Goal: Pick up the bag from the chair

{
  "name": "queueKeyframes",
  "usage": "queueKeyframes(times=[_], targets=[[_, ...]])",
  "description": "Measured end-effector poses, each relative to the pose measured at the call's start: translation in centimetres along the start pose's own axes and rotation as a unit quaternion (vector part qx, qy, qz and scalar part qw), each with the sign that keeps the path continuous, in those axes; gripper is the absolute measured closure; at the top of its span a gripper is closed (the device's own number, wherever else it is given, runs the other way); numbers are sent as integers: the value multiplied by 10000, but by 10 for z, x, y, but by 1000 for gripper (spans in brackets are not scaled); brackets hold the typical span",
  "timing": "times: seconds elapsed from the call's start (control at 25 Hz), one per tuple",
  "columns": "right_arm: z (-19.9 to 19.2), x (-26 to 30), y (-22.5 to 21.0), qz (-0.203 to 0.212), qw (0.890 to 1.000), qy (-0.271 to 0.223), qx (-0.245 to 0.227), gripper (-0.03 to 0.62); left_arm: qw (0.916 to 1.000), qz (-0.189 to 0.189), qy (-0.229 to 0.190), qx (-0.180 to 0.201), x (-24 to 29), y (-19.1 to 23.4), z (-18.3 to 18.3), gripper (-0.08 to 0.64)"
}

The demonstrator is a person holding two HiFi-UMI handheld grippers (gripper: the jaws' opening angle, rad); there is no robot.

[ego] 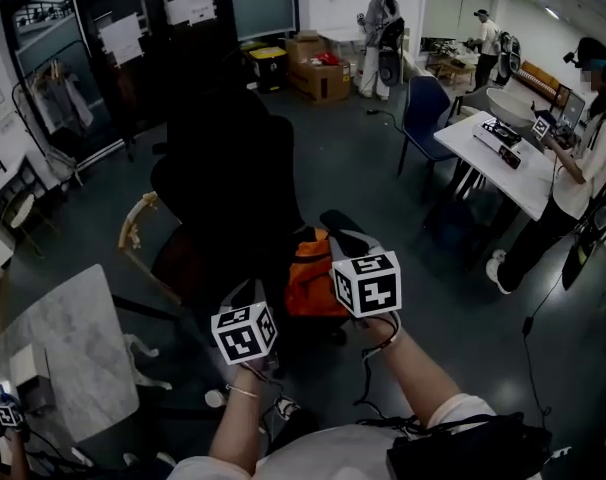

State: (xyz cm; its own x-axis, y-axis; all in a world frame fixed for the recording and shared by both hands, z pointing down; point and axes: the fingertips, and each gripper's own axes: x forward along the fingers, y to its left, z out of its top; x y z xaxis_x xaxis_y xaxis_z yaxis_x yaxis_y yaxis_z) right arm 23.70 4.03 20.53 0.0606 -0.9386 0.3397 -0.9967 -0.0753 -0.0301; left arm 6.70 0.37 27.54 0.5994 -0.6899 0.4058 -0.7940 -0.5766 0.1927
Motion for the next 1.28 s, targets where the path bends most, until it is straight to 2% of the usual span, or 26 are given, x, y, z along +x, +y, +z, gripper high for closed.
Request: queueKeyframes(times=[0.4, 0.64, 0.76, 0.88, 1.28], targets=[[-26, -76, -44, -180, 9998, -11, 37, 555, 9991, -104, 38, 401, -25, -79, -17, 541], [-41, -118, -82, -389, 9991, -18, 170, 555, 9990, -260, -15, 352, -21, -120, -20, 541], [-53, -133, -104, -605, 9978, 54, 273, 555, 9983, -453, 17, 356, -13, -139, -26, 541], [-57, -147, -125, -897, 9952, 7, 400, 555, 9958, -752, 22, 525, -4, -162, -26, 541], [-67, -187, -179, -1806, 9803, -158, 784, 555, 9866, -1365, 89, 894, 21, -207, -15, 541]])
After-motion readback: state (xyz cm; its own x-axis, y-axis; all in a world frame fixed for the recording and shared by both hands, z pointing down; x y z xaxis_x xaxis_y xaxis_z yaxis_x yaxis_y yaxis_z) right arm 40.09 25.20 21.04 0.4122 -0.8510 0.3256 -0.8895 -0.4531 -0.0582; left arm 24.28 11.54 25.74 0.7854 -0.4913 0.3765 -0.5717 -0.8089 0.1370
